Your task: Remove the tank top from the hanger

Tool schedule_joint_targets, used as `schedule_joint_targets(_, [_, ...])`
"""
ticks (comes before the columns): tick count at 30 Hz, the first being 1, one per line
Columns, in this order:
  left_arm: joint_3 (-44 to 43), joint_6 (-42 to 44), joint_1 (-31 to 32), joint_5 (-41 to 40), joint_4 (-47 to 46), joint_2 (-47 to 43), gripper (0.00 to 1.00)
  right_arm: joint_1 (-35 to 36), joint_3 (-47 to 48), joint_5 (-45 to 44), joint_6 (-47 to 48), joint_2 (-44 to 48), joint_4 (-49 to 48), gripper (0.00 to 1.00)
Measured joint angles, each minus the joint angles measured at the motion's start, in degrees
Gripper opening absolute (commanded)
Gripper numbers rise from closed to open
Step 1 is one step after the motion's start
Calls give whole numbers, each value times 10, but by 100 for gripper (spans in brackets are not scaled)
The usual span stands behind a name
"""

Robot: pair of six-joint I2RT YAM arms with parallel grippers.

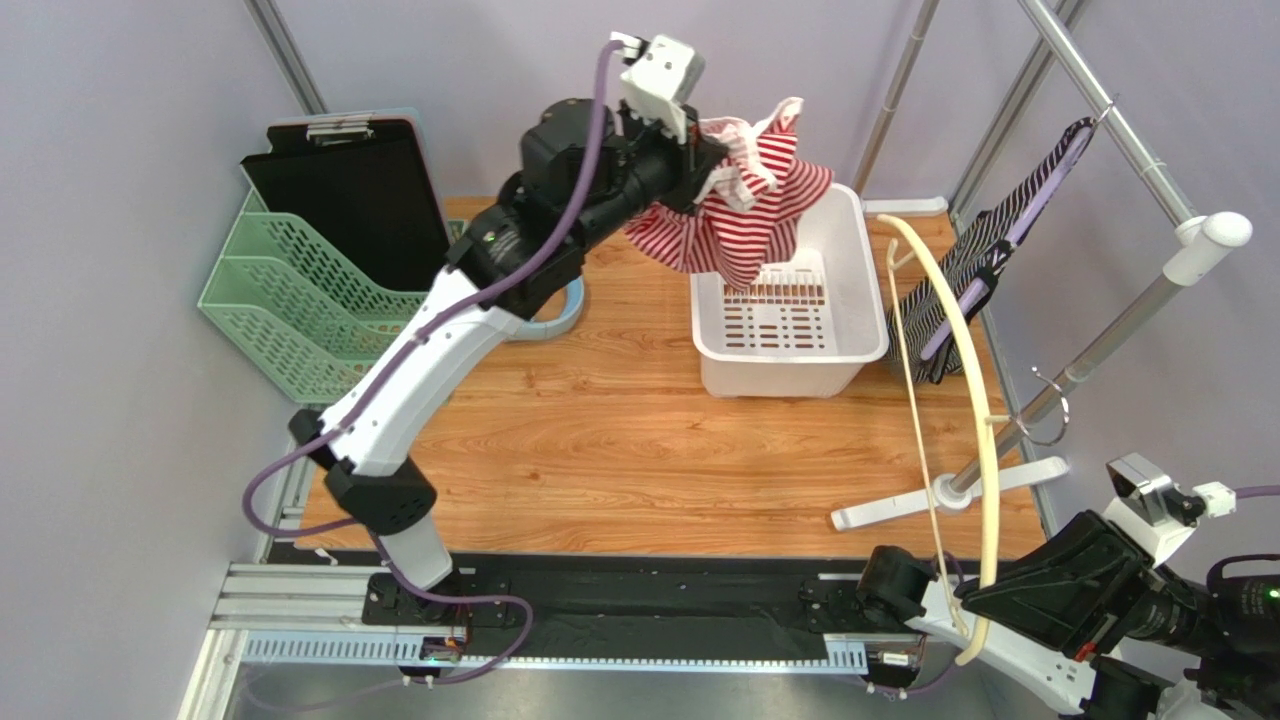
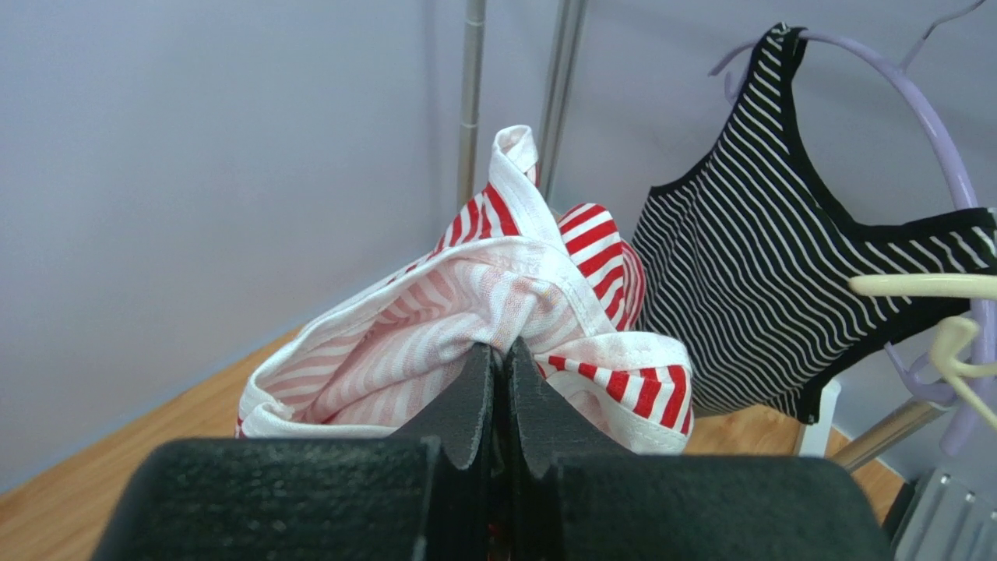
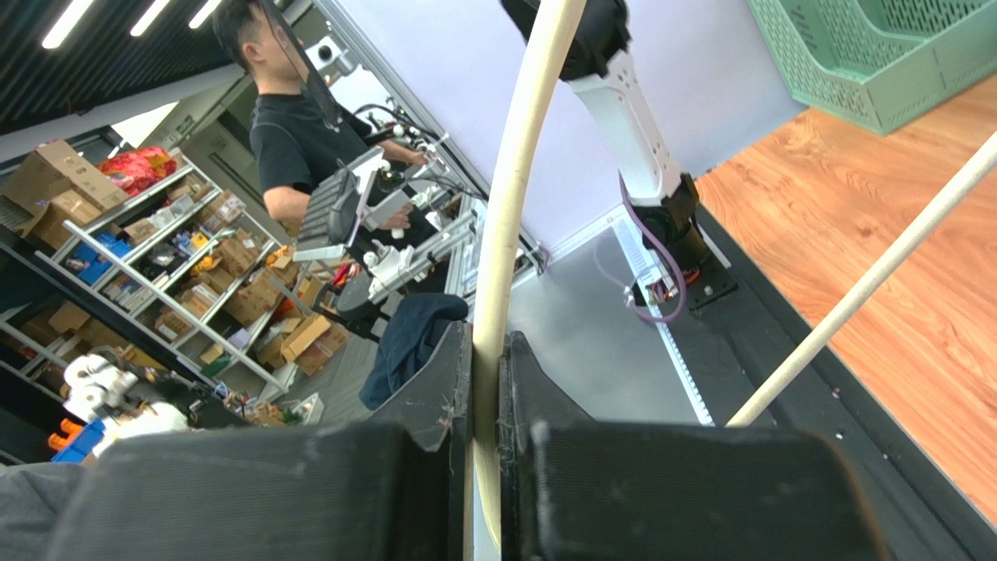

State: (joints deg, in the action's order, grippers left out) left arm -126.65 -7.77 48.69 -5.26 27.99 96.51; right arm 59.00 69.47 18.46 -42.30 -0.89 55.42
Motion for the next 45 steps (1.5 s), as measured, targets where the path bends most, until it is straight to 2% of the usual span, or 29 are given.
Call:
schedule_joint_targets(9, [17, -46, -5, 54, -73, 158, 0, 0, 7, -19, -9, 2, -9, 0])
schedule_joint_targets(13, [17, -94, -28, 101, -82, 259, 0, 0, -3, -20, -16, 2, -14, 0])
schedule_joint_targets(14, [16, -103, -35, 106, -79, 280, 3, 0, -7, -19, -17, 2, -17, 0])
schedule_joint_targets(15, [15, -111, -43, 110, -71, 302, 18, 0, -10, -20, -19, 2, -19, 0])
schedule_joint_targets(17, [19, -120, -56, 111, -49, 336, 37, 0, -16, -19, -21, 2, -23, 0])
schedule_joint_targets(18, [30, -125, -62, 111, -46, 342, 56, 0, -20, -19, -22, 2, -27, 0])
schedule_joint_targets(21, [61, -134, -74, 119, -49, 329, 84, 0, -31, -19, -23, 2, -37, 0])
schedule_joint_targets(23, [64, -132, -74, 126, -41, 309, 92, 0, -39, -19, -23, 2, -44, 0])
schedule_joint_targets(26, [67, -130, -70, 130, -24, 261, 98, 0, -53, -21, -25, 2, -59, 0])
schedule_joint_targets(34, [135, -131, -67, 139, -9, 57, 98, 0, -80, -25, -29, -17, -104, 0])
schedule_joint_targets(39, [261, -129, -67, 144, -20, -121, 99, 0, -79, -25, -28, -77, -143, 0])
schedule_joint_targets(45, [461, -132, -70, 180, -50, -352, 99, 0, -64, -25, -24, -195, -179, 0])
